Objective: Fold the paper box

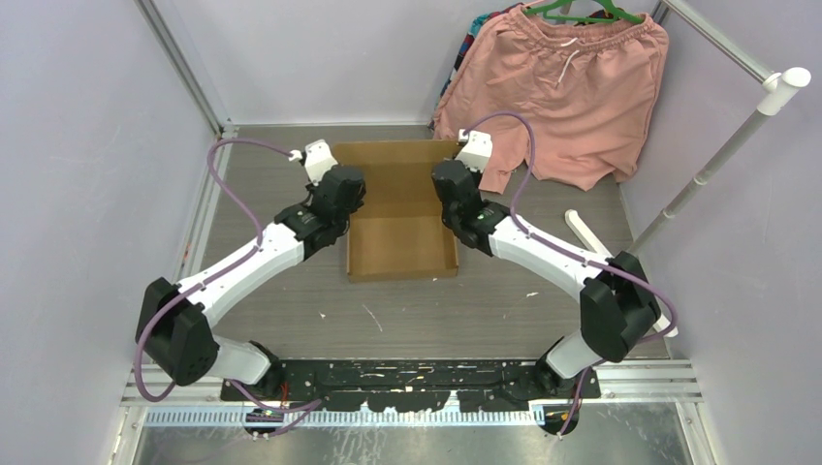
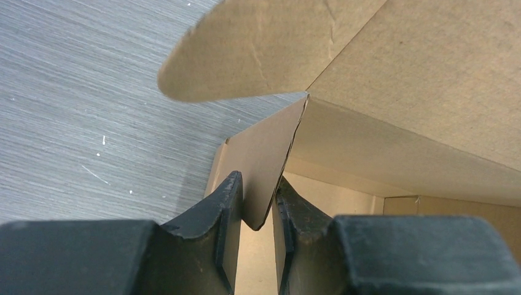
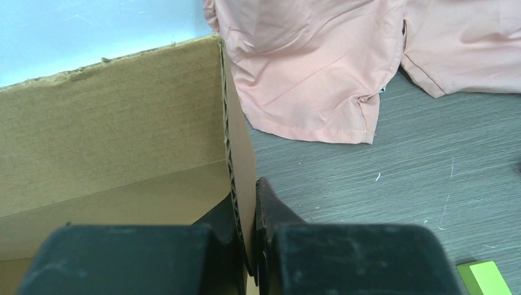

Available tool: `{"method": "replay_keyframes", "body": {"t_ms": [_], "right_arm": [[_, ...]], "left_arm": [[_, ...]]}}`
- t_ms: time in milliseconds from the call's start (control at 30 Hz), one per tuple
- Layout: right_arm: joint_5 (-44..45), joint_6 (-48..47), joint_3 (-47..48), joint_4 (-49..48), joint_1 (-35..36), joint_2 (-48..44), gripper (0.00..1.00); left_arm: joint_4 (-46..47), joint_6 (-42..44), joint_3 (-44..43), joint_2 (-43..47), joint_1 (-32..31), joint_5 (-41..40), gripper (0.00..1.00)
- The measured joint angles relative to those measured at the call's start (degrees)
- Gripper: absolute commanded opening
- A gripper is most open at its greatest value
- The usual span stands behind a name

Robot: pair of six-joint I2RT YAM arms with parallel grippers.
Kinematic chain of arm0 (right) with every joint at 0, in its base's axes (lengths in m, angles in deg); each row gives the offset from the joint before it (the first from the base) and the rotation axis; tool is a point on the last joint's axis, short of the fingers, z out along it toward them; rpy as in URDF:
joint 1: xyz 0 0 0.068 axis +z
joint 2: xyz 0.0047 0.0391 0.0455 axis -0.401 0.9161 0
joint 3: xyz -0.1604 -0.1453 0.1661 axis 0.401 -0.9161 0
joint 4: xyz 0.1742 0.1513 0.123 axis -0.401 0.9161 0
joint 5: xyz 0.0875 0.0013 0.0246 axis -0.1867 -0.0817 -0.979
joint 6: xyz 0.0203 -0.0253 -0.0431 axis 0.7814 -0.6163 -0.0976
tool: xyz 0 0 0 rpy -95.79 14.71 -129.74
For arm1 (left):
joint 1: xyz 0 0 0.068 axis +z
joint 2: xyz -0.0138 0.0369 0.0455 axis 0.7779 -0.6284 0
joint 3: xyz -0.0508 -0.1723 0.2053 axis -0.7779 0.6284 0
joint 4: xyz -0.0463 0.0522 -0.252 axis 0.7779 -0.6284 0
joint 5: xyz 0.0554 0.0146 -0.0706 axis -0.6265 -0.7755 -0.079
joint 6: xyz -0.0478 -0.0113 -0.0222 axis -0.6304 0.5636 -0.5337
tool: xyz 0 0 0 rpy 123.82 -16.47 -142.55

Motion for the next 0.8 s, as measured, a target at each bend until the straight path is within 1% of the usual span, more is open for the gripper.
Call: {"method": "replay_keyframes", "body": {"t_ms": [367,667,733,800], "right_arm": [[2.3,0.8,-5.0,-3.7,1.7,-2.8,0.01],[4.3,1.5,-7.1,-4.5,3.1,-4.0,0.01],[4.4,1.4,-7.3,-4.6,3.1,-4.2,0.01],[4.3,1.4,-7.4,-4.4,3.3,-4.2,0.05]], "left_arm": [[5.3,-0.7,9.7,4.5,-3.1,-1.9,0.25],[6.5,-2.7,12.8,4.9,-4.6,-1.9,0.25],[6.8,-2.8,13.1,5.1,-4.8,-1.9,0.27],[7.0,-2.6,13.5,5.6,-4.8,-2.0,0.31]]}}
